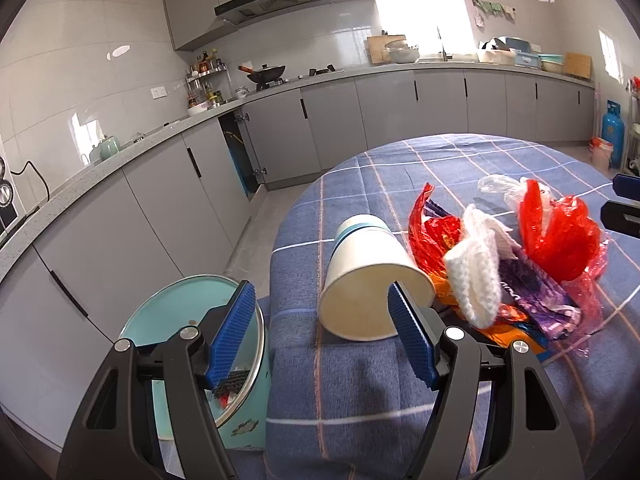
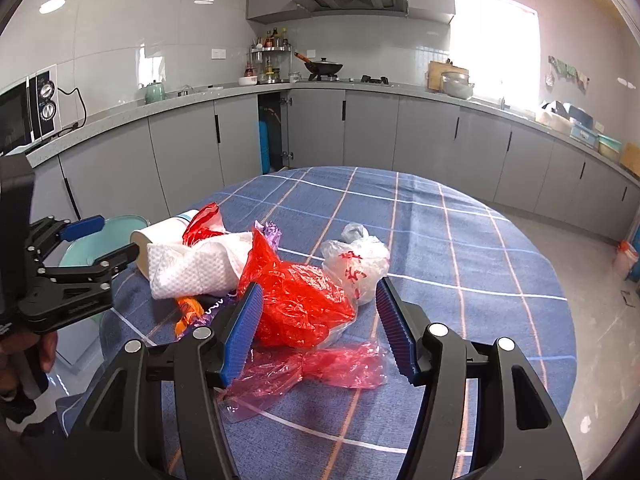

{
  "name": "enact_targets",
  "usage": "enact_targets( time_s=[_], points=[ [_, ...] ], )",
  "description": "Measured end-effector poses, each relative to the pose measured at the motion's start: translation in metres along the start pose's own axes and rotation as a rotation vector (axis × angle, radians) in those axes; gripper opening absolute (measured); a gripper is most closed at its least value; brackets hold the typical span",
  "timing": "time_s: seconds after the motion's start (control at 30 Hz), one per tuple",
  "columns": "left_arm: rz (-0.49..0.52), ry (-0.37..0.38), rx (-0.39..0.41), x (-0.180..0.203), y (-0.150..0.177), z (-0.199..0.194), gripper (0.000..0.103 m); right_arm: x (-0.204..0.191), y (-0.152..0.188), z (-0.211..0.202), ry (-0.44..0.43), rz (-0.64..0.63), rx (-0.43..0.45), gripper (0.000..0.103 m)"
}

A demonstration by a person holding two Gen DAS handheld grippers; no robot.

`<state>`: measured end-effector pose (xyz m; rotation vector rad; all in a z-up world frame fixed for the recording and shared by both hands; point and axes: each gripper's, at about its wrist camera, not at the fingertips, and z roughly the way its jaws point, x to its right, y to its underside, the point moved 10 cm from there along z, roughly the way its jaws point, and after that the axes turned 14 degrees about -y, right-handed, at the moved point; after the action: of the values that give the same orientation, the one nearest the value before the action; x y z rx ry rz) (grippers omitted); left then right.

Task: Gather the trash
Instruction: 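Move both tools back over the trash on the table, then grasp the white paper cup with the left tool while the right tool grasps the red plastic bag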

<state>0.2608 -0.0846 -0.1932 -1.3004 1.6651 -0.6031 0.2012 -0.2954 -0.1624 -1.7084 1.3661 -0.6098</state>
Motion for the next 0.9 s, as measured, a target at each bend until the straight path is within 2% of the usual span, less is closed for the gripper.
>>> enact_targets(
  time_s=[0.07,0.13,0.2,0.27,0.3,0.4,0.43,0.63,0.9],
  points=[
    [-0.006,0.005,-0.01,0.0,0.002,0.004,0.067,0.001,0.0,0.001,-0.001,-0.002,0.004,0.059],
    [-0.004,0.015,-0.009,0.002,-0.001,0.008,0.058,0.003,-0.001,0.003,0.001,0.0,0.004,0.059],
    [0.008,0.025,-0.006,0.003,0.0,0.011,0.055,0.006,-0.001,0.006,-0.002,0.016,0.002,0.059],
    [0.013,0.035,-0.017,0.005,0.002,0.015,0.046,0.007,-0.001,0.009,-0.002,0.022,0.002,0.059],
    [0.016,0.039,-0.02,0.006,0.003,0.016,0.04,0.007,-0.002,0.009,-0.003,0.022,0.003,0.059],
    [0.025,0.046,-0.029,0.01,0.005,0.019,0.011,0.006,-0.002,0.011,-0.006,0.02,0.002,0.059],
    [0.023,0.046,-0.029,0.01,0.005,0.02,0.007,0.006,-0.003,0.012,-0.008,0.021,0.002,0.059],
    [0.012,0.037,-0.017,0.002,0.001,0.017,0.004,0.003,-0.002,0.017,-0.019,0.029,-0.006,0.059],
    [0.004,0.004,0.033,-0.016,-0.006,-0.002,0.004,-0.01,-0.001,0.026,-0.086,0.021,-0.025,0.059]
  ],
)
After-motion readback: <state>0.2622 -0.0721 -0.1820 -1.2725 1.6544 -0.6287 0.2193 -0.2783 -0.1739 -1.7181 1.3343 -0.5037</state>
